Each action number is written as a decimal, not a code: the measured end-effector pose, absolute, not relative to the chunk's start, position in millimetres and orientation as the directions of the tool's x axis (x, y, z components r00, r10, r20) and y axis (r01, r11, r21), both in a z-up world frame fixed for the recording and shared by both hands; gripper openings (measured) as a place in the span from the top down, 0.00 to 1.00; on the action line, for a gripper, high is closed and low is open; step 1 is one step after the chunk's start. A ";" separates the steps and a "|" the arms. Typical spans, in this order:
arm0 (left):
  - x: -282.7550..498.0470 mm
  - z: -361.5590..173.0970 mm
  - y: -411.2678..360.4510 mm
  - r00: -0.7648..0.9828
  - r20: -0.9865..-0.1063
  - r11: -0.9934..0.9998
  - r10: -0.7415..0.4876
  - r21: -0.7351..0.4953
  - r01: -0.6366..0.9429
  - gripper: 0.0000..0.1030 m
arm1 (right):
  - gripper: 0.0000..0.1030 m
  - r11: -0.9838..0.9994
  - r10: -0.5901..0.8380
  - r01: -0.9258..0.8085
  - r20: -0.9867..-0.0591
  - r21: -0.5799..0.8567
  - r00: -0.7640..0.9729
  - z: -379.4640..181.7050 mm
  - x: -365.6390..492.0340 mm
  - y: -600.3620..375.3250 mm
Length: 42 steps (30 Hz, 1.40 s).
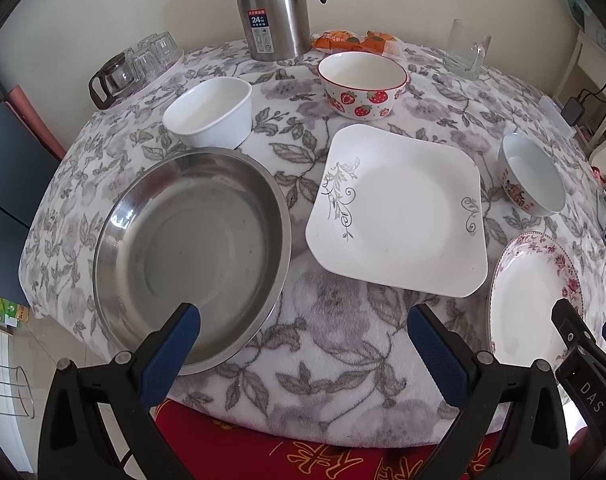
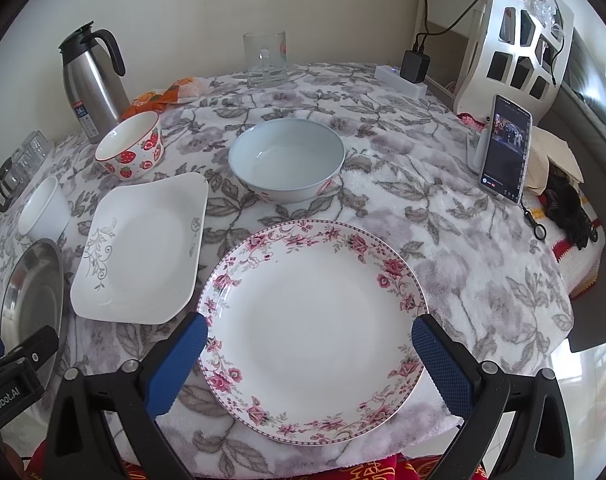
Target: Organize plates and bowls
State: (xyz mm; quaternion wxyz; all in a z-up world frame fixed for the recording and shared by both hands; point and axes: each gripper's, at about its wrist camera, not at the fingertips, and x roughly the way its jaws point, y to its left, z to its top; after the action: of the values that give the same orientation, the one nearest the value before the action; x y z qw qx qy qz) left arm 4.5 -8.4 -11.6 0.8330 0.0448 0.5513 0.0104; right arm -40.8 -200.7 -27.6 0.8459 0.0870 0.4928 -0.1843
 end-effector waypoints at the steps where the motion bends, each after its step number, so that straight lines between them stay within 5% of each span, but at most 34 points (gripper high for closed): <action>1: 4.6 -12.1 -7.9 0.389 -0.919 0.996 0.066 0.084 0.031 0.00 | 0.00 0.917 -0.226 0.397 -0.866 -0.034 0.446 -27.7 -40.8 -200.7; 42: 6.7 -17.4 -3.2 0.363 -0.930 0.998 0.052 0.060 0.011 0.00 | 0.00 0.915 -0.223 0.402 -0.872 -0.033 0.435 -34.3 -43.2 -202.0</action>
State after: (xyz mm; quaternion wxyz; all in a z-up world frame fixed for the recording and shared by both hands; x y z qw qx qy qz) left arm 6.7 -3.2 -17.4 0.8249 0.0279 0.5644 0.0124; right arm -43.2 -202.0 -34.3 0.8424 0.0902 0.4979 -0.1855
